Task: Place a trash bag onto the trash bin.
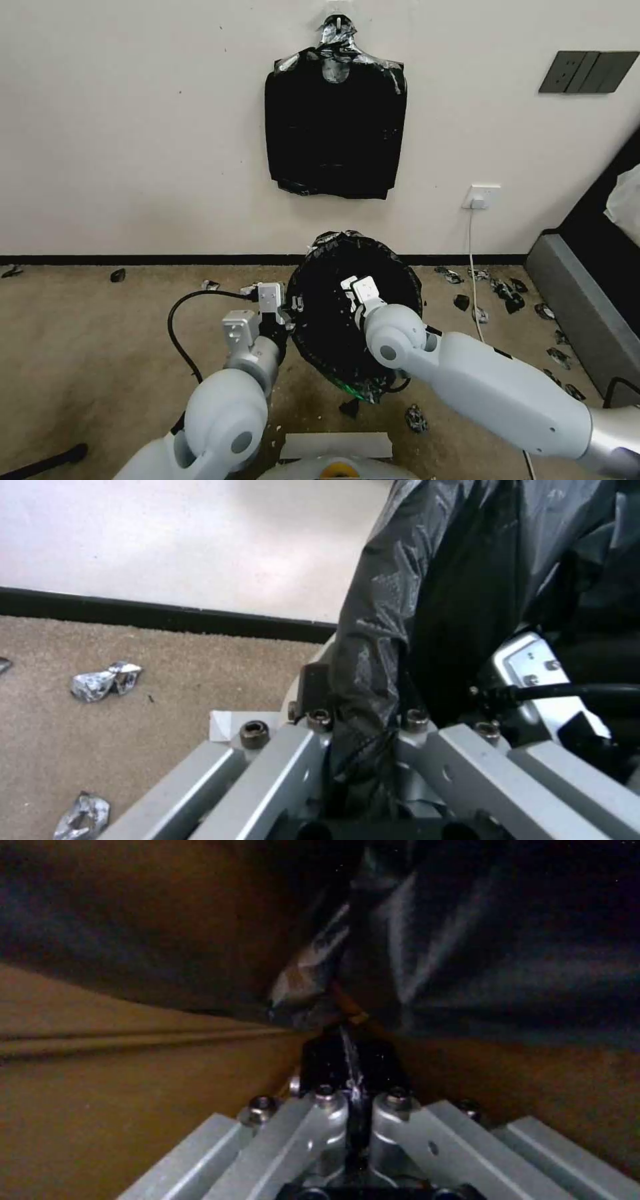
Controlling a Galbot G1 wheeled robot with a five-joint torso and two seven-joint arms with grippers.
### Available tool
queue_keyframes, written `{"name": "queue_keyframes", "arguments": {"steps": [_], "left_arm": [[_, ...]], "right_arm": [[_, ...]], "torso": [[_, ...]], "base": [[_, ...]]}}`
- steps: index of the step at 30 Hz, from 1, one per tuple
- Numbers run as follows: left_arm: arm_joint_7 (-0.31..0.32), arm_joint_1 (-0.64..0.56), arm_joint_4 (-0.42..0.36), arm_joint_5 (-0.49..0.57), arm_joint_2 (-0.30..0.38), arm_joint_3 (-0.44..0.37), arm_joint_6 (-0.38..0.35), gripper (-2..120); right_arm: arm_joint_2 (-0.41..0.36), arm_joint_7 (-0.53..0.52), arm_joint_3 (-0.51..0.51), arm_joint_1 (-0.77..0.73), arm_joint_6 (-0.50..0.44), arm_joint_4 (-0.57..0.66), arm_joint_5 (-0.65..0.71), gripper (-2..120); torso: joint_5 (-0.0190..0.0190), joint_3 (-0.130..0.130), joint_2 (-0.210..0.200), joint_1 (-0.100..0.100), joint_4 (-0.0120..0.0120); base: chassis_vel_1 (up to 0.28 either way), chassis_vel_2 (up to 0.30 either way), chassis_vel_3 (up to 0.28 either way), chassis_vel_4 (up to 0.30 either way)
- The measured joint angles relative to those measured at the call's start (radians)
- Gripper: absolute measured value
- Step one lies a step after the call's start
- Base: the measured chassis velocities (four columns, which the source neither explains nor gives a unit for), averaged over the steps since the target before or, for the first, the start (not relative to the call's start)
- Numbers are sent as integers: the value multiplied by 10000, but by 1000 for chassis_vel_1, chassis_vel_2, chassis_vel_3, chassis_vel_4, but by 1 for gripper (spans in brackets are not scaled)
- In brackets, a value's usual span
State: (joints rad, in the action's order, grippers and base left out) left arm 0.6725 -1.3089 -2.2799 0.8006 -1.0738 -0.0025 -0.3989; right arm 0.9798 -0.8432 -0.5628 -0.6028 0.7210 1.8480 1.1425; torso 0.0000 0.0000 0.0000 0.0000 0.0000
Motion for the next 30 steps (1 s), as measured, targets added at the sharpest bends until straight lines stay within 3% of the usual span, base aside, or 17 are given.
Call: {"name": "queue_keyframes", "arguments": {"steps": [17, 22, 24, 30], "left_arm": [[-72, -185, -172, 115, -10, -25, -33, 3], [21, -257, -89, 150, -103, -21, -134, 3], [142, -260, -18, 227, -140, -29, -205, 3], [935, -182, 362, 1029, -355, -53, -673, 3]], "right_arm": [[81, 39, 254, -218, -2, -295, -12, 0], [-118, 49, 465, -406, -2, 278, 220, 0], [-234, 61, 586, -519, -2, 596, 304, 2], [-958, 74, 1335, -1279, -2, 2319, 1070, 24]], "torso": [[0, 0, 0, 0, 0], [1, 0, 0, 0, 0], [0, 0, 0, 0, 0], [1, 0, 0, 0, 0]], "base": [[0, 0, 0, 0], [0, 0, 0, 0], [0, 0, 0, 0], [0, 0, 0, 0]]}}
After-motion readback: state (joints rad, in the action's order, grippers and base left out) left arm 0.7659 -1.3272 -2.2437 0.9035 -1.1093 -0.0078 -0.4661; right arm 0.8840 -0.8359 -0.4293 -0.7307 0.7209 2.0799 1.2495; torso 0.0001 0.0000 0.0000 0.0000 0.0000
